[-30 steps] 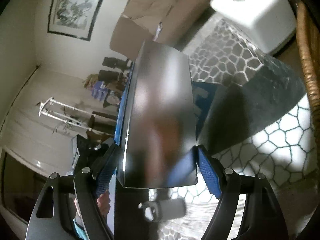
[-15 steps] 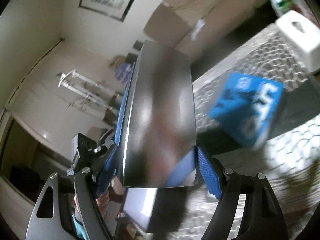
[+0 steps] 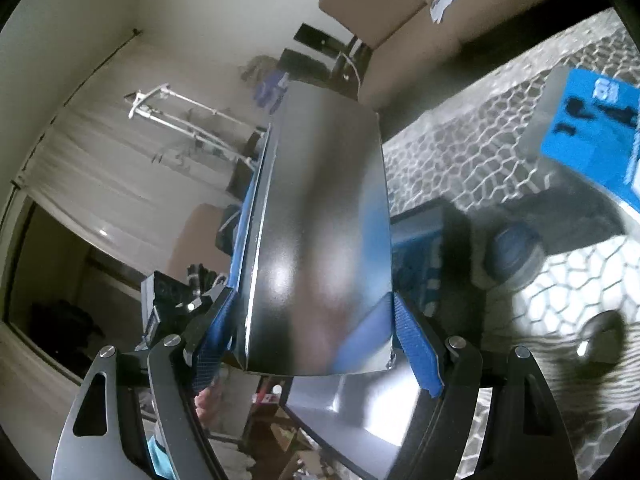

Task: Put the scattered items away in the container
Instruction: 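Carry the held box with both tools over the open white box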

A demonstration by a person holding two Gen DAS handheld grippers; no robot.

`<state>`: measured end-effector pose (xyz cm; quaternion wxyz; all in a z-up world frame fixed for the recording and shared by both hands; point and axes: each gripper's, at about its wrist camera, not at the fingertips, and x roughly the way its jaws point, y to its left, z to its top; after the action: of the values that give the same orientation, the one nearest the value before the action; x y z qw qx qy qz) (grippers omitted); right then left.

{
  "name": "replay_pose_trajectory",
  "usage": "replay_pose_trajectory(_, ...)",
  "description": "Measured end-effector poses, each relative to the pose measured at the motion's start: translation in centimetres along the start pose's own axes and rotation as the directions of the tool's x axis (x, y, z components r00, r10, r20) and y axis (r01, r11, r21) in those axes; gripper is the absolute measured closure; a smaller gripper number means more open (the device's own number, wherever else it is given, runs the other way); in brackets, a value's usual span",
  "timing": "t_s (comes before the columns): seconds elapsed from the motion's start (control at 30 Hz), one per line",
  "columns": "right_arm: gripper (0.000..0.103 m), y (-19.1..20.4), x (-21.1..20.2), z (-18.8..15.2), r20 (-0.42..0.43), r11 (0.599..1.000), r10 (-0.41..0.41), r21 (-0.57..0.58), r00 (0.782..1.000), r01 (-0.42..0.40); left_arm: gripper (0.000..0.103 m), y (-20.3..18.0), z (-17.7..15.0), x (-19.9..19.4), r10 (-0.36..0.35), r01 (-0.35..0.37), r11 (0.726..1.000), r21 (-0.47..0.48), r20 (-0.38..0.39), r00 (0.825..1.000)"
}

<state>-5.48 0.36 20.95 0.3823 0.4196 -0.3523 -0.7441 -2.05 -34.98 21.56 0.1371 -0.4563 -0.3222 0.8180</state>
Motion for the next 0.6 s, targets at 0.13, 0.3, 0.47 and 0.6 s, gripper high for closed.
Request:
replay_pose_trajectory(0.13, 0.024, -0.2, 3.1, -0.8, -0.027, 1.000, -0.010, 0.020, 1.000, 0.010, 0.001, 3.2, 0.1, -0.3, 0.002, -0.002, 0.999, -0.032, -0.005, 1.000)
replay_pose_trajectory(0.3, 0.024, -1.2, 5.4, -1.7, -0.049, 0.999, -0.020, 0.044, 0.999, 0.022, 0.001, 6.4, 0.0, 0.1, -0.003, 0.002, 0.998, -0.058, -0.019, 1.000)
replay_pose_trajectory(0.47, 0.024, -2.1, 6.8, -2.5, -0.068, 0.997, -0.031, 0.071, 0.997, 0.036, 0.001, 8.7, -0.3, 0.7, -0.013, 0.010, 0.996, -0.086, -0.027, 1.000)
replay_pose_trajectory(0.6, 0.024, -2.8, 7.4, -2.8, -0.075, 0.995, -0.044, 0.084, 0.996, 0.051, 0.001, 9.6, -0.5, 1.4, -0.005, 0.001, 0.996, -0.089, -0.045, 0.999)
